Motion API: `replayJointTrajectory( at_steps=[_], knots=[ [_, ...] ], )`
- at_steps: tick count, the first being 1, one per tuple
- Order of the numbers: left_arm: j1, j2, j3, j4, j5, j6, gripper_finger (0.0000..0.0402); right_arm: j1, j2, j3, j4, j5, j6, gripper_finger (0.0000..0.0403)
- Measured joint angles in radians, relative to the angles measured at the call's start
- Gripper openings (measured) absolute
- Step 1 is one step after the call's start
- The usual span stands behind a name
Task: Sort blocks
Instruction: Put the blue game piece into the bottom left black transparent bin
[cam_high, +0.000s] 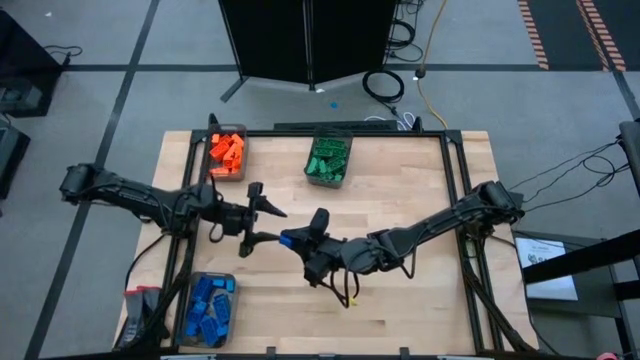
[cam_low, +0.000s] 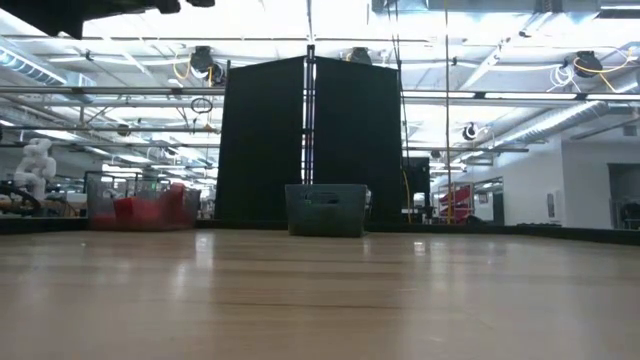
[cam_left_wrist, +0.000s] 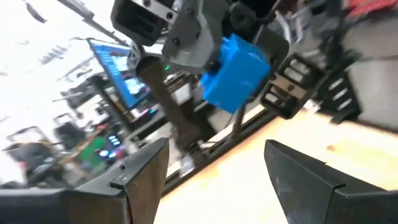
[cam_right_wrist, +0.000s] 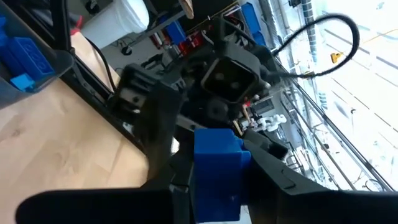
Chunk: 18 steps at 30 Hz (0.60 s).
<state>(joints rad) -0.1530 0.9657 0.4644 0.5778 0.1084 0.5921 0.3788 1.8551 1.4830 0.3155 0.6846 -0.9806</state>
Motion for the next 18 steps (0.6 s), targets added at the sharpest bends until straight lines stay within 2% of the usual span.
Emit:
replayJointTrajectory(
  at_steps=[4,6,9,11,14,18],
  knots=[
    [-0.037,0.005,0.0,0.009,-0.114,0.034,0.0265,-0.012,0.0,0.0,0.0,0.0,0.009,0.0075],
    [-0.04,0.005,0.0,0.018,-0.138,-0.053,0.0265,-0.012,0.0,0.0,-0.001,0.0,0.008,0.0075],
    [-0.034,0.005,0.0,0.06,-0.139,-0.281,0.0265,-0.012,0.0,0.0,-0.011,0.0,-0.02,0.0075],
    [-0.027,0.005,0.0,0.068,-0.108,-0.443,0.0265,-0.009,0.0,0.002,-0.031,-0.001,-0.046,0.0075],
    [-0.02,0.004,0.0,0.109,0.005,-0.661,0.0265,-0.003,-0.001,0.002,-0.072,0.0,-0.064,0.0075],
    [-0.018,0.006,0.001,0.094,0.11,-0.848,0.0265,-0.004,0.002,0.0,-0.089,-0.001,-0.063,0.0075]
  ],
)
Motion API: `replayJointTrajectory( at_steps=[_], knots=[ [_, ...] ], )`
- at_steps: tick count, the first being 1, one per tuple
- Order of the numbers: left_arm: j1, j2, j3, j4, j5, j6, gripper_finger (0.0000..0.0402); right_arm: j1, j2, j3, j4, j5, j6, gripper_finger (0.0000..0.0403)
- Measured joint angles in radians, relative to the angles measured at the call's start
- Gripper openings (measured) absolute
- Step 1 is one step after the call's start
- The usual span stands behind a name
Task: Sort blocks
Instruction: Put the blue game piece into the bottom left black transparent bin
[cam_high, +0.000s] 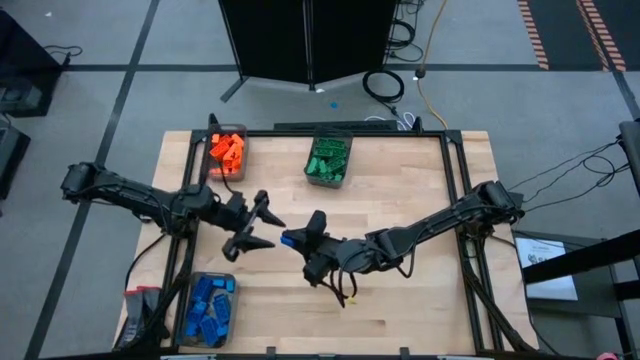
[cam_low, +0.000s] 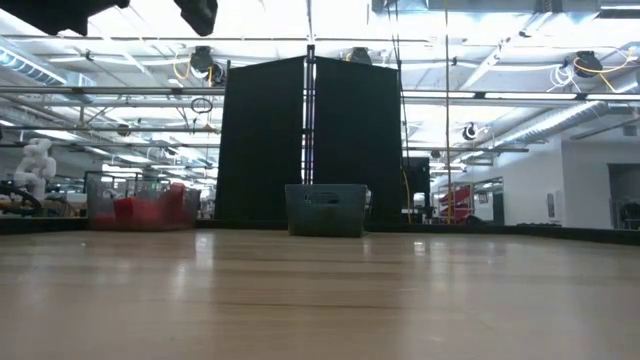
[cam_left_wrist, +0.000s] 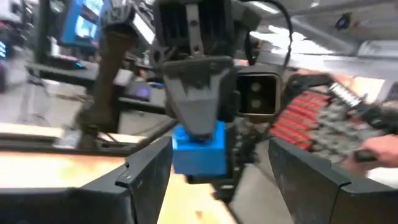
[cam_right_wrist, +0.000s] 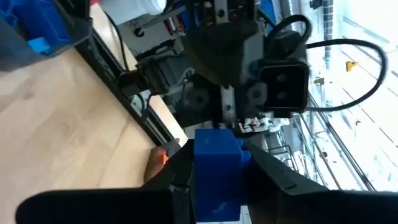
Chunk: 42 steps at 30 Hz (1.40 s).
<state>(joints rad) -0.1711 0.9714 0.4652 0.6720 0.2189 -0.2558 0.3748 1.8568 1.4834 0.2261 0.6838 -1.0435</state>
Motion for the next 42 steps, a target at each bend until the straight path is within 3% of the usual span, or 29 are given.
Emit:
replayJointTrajectory(
  at_steps=[6,14,27,42],
  knots=[
    [0.0,-0.001,0.0,-0.007,0.018,-0.079,0.0265,0.0,0.0,0.0,0.006,0.002,0.001,0.0075],
    [0.025,0.0,0.0,-0.067,-0.1,-0.029,0.0265,0.017,-0.001,0.0,0.009,0.002,0.007,0.0075],
    [0.036,0.012,0.0,-0.04,0.017,-0.077,0.0265,0.01,-0.001,0.0,0.049,0.0,0.002,0.0075],
    [0.035,0.05,0.0,0.012,0.081,0.01,0.0265,0.008,-0.002,0.0,0.054,-0.001,-0.009,0.0075]
  ],
)
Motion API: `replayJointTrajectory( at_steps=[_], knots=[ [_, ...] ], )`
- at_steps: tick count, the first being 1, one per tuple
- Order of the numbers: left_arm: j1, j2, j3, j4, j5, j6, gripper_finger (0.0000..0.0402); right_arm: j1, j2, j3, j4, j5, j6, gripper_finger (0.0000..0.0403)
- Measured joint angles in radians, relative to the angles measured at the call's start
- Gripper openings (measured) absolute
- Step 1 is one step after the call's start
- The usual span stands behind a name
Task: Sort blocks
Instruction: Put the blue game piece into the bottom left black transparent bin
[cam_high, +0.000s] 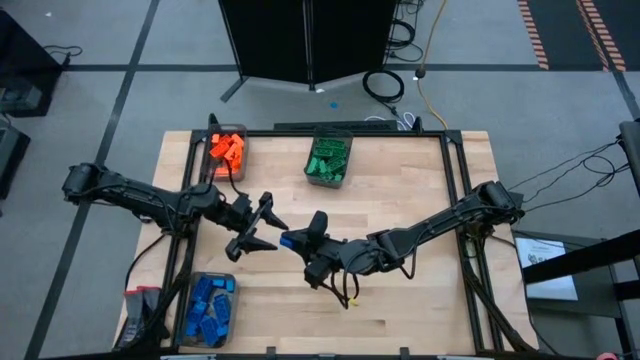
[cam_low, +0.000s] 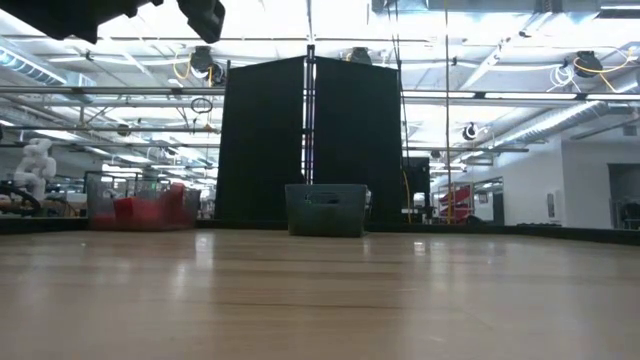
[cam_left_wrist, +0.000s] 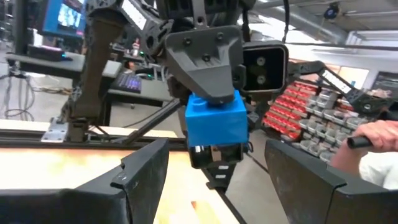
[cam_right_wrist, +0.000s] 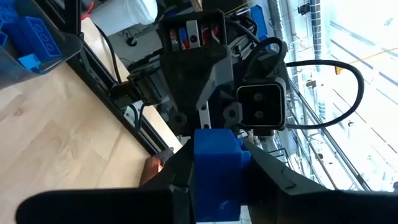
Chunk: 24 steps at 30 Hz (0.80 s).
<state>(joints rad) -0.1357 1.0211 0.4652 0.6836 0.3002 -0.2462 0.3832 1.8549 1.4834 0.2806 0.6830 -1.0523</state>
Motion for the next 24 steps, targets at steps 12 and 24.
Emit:
replayJointTrajectory(
  at_steps=[12,24],
  knots=[
    [0.0,0.038,0.0,0.07,0.067,0.025,0.0265,0.0,0.0,0.0,-0.002,-0.009,0.0,0.0075],
    [0.018,0.045,0.0,0.076,0.044,0.016,0.0265,-0.005,0.0,0.0,-0.003,-0.083,0.016,0.0075]
  ],
)
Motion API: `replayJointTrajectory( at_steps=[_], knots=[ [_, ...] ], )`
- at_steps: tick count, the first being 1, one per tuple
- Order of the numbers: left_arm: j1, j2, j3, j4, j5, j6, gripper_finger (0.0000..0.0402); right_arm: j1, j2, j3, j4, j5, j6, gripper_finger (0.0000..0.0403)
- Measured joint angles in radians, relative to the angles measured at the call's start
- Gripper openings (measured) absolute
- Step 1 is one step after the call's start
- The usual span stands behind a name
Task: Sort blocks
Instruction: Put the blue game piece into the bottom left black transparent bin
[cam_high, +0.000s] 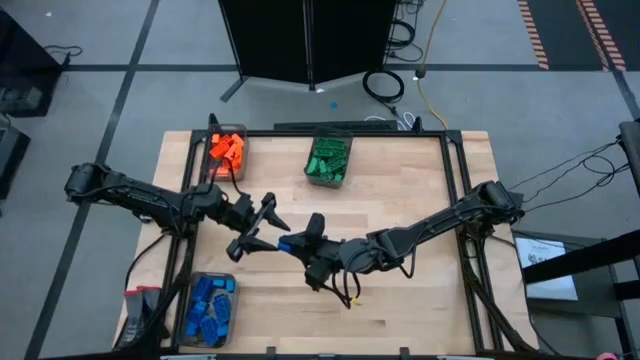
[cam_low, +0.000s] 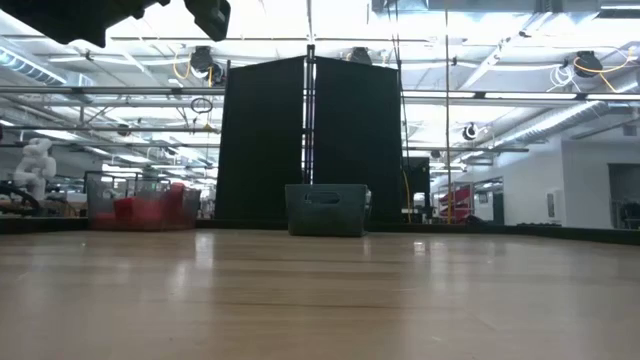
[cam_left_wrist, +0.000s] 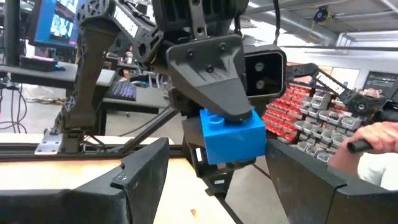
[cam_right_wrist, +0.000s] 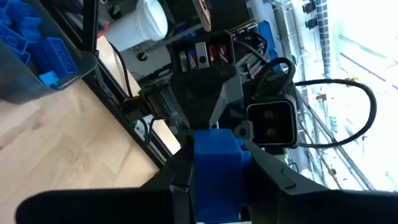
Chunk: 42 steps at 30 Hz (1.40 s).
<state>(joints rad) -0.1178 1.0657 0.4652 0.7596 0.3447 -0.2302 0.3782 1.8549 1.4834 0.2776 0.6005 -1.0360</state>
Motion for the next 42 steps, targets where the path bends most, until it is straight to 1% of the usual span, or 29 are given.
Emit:
replayJointTrajectory(
  at_steps=[5,8,15,21,33,37,42],
  knots=[
    [0.0,0.0,0.0,0.021,0.004,-0.001,0.0265,-0.012,0.0,0.0,0.0,-0.007,0.014,0.0075],
    [0.0,0.0,0.0,0.02,0.004,-0.001,0.0265,-0.019,0.0,0.0,0.002,-0.032,0.014,0.0075],
    [0.0,0.003,0.0,0.021,0.006,-0.027,0.0265,-0.033,0.0,0.0,0.001,-0.035,0.021,0.0075],
    [0.0,0.003,0.0,0.046,0.006,-0.029,0.0265,-0.049,0.0,0.0,0.0,-0.106,0.047,0.0075],
    [0.0,0.003,0.0,0.046,-0.003,-0.074,0.0265,-0.055,0.0,0.0,-0.006,-0.106,0.042,0.0075],
    [0.0,0.003,0.0,0.044,-0.033,-0.106,0.0265,-0.066,0.0,0.0,-0.006,-0.105,0.041,0.0075],
    [0.0,0.003,0.0,0.044,-0.036,-0.106,0.0265,-0.08,0.0,0.0,-0.006,-0.106,0.053,0.0075]
  ],
)
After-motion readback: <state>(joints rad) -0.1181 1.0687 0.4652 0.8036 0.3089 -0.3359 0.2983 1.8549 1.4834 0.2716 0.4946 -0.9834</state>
